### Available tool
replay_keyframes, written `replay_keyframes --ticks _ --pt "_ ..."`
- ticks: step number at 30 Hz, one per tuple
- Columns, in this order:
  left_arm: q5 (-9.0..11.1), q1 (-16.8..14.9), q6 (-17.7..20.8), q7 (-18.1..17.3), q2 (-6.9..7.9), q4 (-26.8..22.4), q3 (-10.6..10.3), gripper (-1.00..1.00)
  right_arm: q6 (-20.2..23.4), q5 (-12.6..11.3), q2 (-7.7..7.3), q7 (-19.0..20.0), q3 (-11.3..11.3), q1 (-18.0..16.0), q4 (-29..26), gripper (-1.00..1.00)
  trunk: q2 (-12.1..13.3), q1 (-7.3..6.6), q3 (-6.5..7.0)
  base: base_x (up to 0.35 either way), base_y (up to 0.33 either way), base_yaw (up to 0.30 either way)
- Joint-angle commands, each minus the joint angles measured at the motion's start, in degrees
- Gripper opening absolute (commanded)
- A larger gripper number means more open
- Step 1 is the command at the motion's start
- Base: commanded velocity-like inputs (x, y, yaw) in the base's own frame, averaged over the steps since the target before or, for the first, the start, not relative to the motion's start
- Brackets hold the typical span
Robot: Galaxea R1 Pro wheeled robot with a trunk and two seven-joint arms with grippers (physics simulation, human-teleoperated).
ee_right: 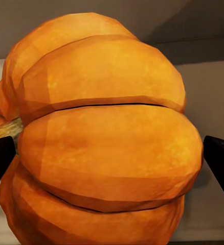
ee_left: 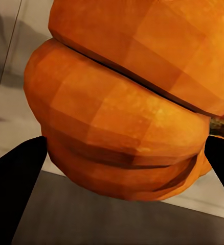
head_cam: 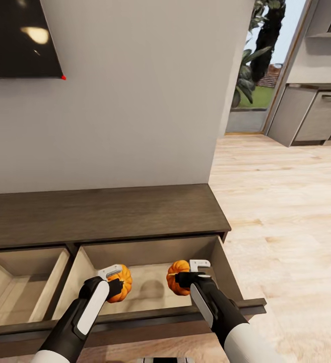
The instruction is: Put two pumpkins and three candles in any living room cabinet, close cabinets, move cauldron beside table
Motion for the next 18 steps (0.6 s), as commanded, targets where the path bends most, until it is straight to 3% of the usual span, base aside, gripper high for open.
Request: replay_keyframes --ticks 1,18 --pt "0.58 -0.03 0.04 0.62 0.03 -0.09 -0.09 -1.0 0.18 -0.55 0.0 -0.58 0.14 -0.03 -0.07 -1.0 -0.02 -0.01 -0.05 0.0 0.0 0.0" --pt "0.65 -0.03 0.08 0.63 0.05 -0.05 -0.06 -1.0 0.18 -0.55 0.0 -0.57 0.16 -0.03 -0.19 -1.0 -0.02 -0.01 -0.05 0.042 0.0 0.0"
